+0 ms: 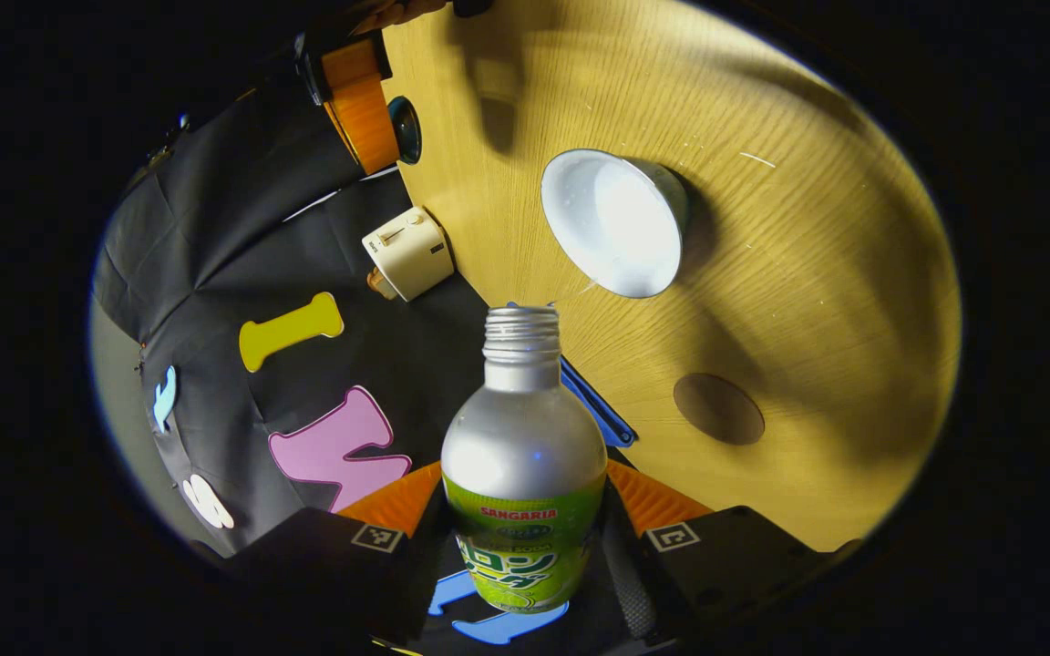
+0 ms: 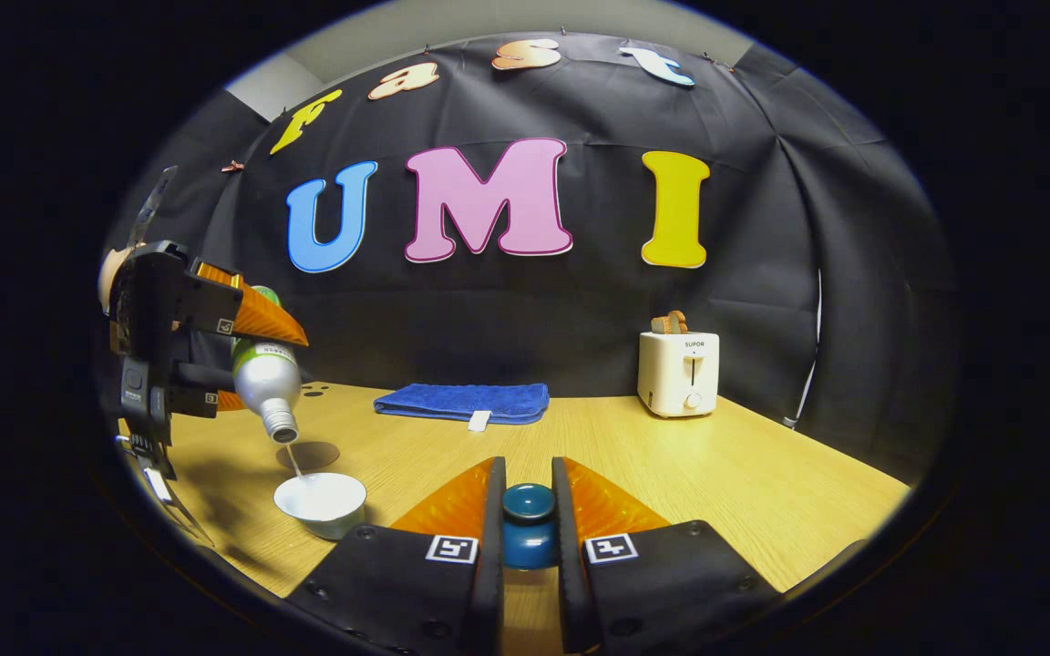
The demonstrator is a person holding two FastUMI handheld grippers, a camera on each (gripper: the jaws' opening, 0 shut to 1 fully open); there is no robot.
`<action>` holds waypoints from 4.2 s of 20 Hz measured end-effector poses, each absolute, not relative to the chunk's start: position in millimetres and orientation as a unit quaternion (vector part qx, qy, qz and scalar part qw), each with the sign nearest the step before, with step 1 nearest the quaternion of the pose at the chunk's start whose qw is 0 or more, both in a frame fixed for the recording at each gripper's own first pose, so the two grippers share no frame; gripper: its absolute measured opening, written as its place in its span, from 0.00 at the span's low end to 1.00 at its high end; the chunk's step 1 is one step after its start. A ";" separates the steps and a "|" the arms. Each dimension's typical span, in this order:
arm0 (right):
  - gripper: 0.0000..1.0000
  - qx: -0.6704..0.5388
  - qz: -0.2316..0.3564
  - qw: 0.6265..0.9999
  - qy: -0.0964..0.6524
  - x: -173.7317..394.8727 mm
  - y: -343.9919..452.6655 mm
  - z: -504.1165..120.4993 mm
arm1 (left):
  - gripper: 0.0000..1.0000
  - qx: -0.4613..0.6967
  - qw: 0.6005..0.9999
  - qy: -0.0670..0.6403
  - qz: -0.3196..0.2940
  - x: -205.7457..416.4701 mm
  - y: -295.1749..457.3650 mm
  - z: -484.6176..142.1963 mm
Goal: Open the teacup lid with one hand, grasp the water bottle and pour water into the teacup with the other hand; after pouring, place the water bottle on the coaster and then close the teacup lid.
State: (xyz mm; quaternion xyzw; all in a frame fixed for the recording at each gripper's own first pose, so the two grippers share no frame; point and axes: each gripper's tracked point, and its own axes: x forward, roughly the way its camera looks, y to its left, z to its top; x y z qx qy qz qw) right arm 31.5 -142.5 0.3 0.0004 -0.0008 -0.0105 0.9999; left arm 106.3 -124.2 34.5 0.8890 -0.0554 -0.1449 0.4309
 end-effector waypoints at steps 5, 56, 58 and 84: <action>0.28 0.000 -0.011 1.000 -0.001 31.6 -142.3 0.2 | 0.82 0.887 0.432 -0.052 -0.153 106.1 -124.5 30.8; 0.28 0.001 0.005 1.000 -0.001 30.6 -136.1 0.0 | 0.98 0.010 0.989 -0.012 -0.145 159.7 -104.5 -13.5; 0.28 0.001 0.005 1.000 -0.001 31.0 -136.2 -0.2 | 0.98 0.005 0.990 -0.011 -0.140 143.9 -98.0 -14.7; 0.28 -0.014 0.117 0.988 0.096 65.5 28.0 -34.5 | 0.98 0.004 0.998 -0.011 -0.069 83.8 -37.0 -18.4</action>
